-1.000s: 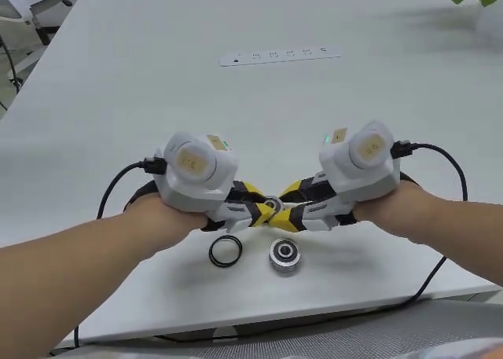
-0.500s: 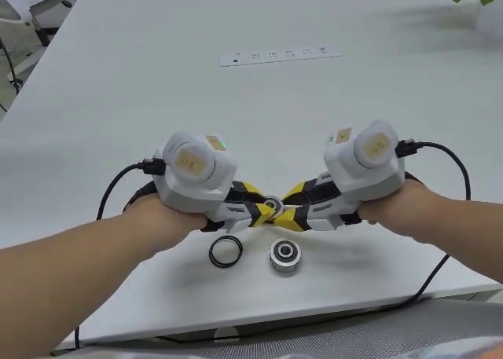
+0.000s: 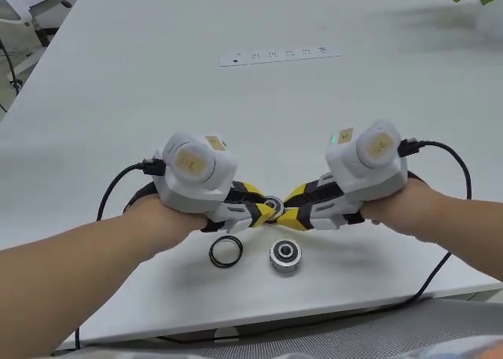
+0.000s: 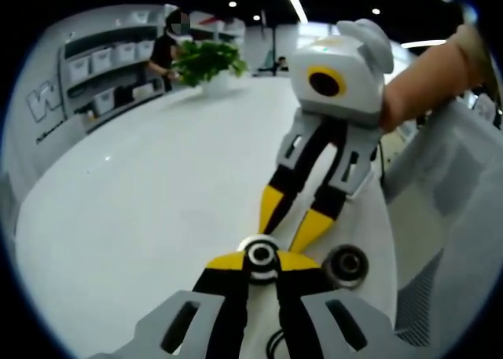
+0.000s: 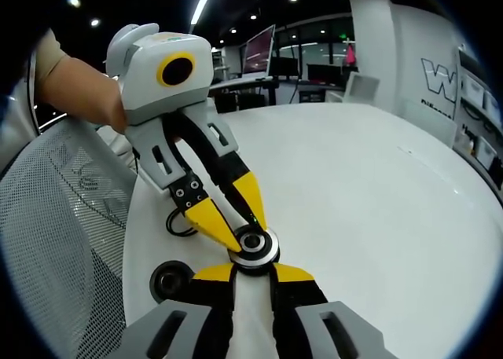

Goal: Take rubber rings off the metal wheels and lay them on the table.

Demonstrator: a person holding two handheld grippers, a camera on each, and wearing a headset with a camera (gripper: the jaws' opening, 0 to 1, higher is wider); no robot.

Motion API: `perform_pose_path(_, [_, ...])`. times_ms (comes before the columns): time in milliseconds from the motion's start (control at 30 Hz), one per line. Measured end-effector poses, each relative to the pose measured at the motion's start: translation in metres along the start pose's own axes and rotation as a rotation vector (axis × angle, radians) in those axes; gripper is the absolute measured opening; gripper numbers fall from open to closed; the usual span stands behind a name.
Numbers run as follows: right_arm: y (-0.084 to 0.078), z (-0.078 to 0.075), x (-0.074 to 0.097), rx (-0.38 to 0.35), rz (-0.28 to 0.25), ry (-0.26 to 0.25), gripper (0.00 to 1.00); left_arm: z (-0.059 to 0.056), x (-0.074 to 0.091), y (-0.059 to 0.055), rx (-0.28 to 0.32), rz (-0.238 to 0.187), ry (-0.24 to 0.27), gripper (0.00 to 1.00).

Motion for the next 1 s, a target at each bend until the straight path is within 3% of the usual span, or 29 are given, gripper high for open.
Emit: perform_pose_path(1000, [-0.0036,-0.0019,0.0026,-0.075,-0.005,0.020,0.05,0.0009,0.0000,0.0003,0.005,0.001,0.006,0.13])
Point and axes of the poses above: the centre of the closed fingertips' face, and the gripper's own axes: x roughly backward along the fingers, z roughly to its left, y roughly out of its top, the point moved 1 cm from there along x, roughly backward along the fingers, and after that the axes turned 9 degrees about -y, right-handed, at the moved point
